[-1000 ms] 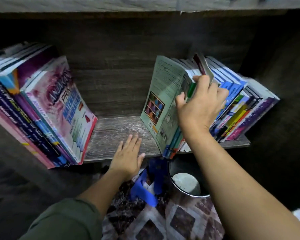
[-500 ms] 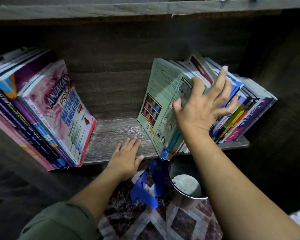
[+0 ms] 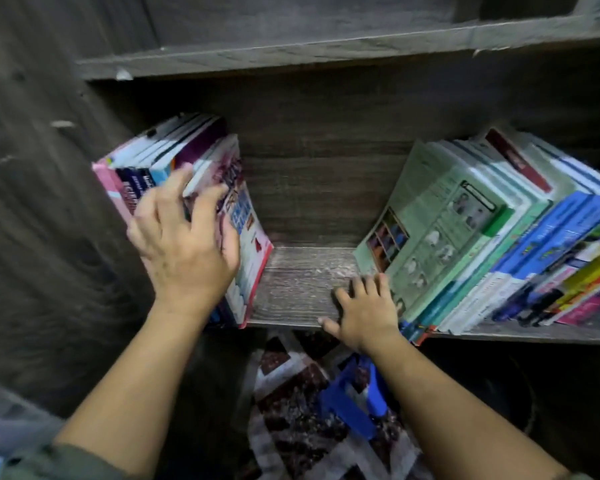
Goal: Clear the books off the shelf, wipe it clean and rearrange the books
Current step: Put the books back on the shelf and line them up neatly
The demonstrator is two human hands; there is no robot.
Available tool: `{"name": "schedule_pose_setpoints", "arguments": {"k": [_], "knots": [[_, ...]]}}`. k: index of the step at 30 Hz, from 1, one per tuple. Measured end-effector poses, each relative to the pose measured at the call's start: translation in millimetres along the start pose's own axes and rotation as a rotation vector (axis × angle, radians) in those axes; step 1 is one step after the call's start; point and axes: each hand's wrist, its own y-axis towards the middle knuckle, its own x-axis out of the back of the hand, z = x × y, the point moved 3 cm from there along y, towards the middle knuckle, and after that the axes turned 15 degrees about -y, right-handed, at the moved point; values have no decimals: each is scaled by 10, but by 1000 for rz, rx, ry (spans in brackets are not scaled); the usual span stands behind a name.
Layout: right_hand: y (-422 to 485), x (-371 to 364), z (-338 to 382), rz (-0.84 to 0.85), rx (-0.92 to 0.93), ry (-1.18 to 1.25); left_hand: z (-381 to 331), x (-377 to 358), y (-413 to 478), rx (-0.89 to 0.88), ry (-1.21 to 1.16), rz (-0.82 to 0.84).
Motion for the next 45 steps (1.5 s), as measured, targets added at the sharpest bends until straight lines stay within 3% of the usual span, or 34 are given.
{"name": "schedule_pose_setpoints", "arguments": {"k": [3, 8, 12, 16, 19, 24, 28, 33, 38, 42, 45], "knots": [[83, -69, -58, 165, -35, -108, 255, -11, 2, 194, 2, 113], [120, -88, -231, 234, -96, -98, 344, -89, 20, 163, -68, 132], [145, -74, -226, 194, -118, 15, 370, -69, 54, 181, -159, 45], [128, -87, -45, -31, -21, 309, 306, -38, 88, 328, -204, 13], [55, -245, 155, -37, 85, 271, 312, -31, 171, 421, -115, 4], [60, -342, 147, -47, 93, 234, 311, 2, 265, 395, -26, -58], [56, -355, 129, -49, 104, 244, 277, -51, 231, 252, -291, -167], [54, -340, 120, -38, 104, 260, 251, -273, -28, 611, -475, -172], [48, -146, 74, 24, 91, 289, 223, -376, -71, 692, -460, -142], [28, 282, -156, -228, -9, 131, 21, -402, -67, 707, -491, -162], [-76, 659, -443, -437, -205, 82, -215, -436, -65, 717, -512, -162]]}}
